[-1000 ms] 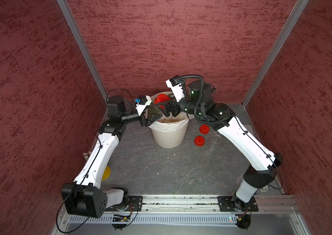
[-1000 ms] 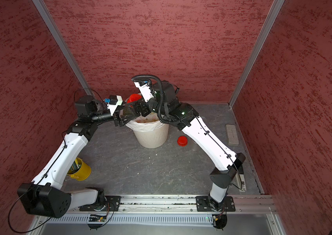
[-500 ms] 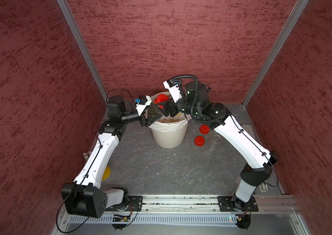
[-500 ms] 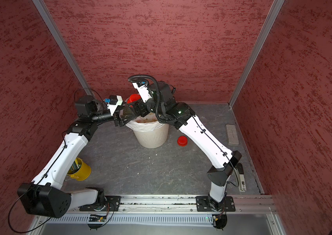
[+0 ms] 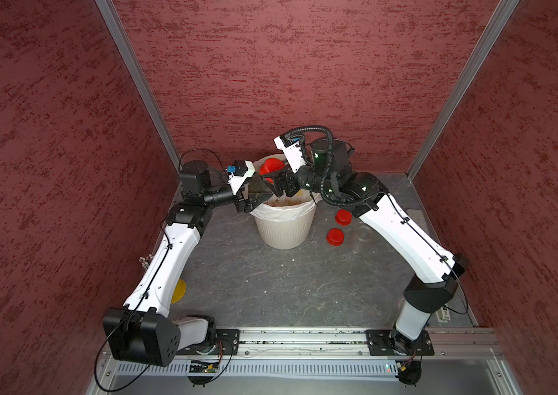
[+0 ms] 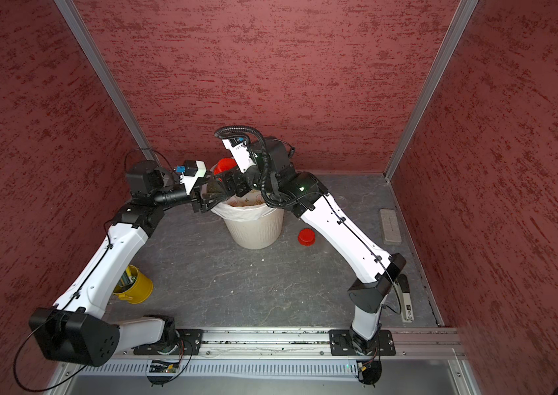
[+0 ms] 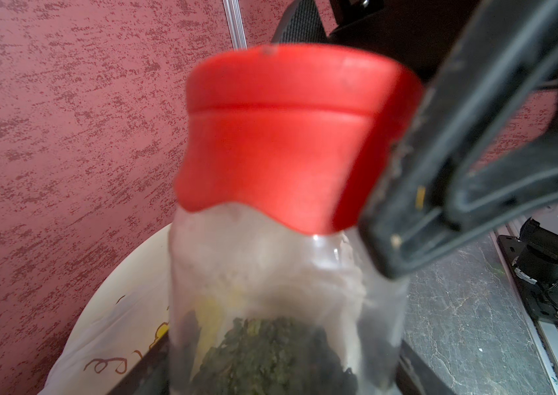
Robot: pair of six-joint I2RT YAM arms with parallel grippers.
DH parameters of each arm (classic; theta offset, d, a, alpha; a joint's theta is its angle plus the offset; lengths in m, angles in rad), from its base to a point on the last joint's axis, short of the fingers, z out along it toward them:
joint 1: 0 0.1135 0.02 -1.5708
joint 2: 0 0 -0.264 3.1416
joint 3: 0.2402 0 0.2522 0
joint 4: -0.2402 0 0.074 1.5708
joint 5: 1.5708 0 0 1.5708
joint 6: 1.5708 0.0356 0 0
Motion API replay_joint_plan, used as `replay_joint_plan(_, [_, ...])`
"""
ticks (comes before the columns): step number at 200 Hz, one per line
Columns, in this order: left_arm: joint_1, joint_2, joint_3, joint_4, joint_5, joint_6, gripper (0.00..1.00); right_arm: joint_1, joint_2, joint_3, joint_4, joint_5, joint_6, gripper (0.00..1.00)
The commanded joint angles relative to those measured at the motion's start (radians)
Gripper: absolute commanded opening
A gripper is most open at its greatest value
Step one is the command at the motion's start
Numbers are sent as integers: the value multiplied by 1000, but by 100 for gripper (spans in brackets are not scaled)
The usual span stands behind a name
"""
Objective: Empty moldy tea leaves from jars
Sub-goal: Unscrew the lid from the jar.
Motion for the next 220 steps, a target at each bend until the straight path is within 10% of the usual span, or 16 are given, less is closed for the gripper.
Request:
replay_joint_plan(1, [-3, -21, 3, 24, 8, 5, 62, -6, -51, -14, 23, 15, 6, 79])
replay_joint_plan(122, [-3, -22, 16, -10, 22, 25, 62, -42, -69, -38, 15, -94, -79, 48])
replay_joint_plan(220, [-3, -15, 60, -118, 149, 62, 63, -104, -77, -27, -68, -408, -484, 44])
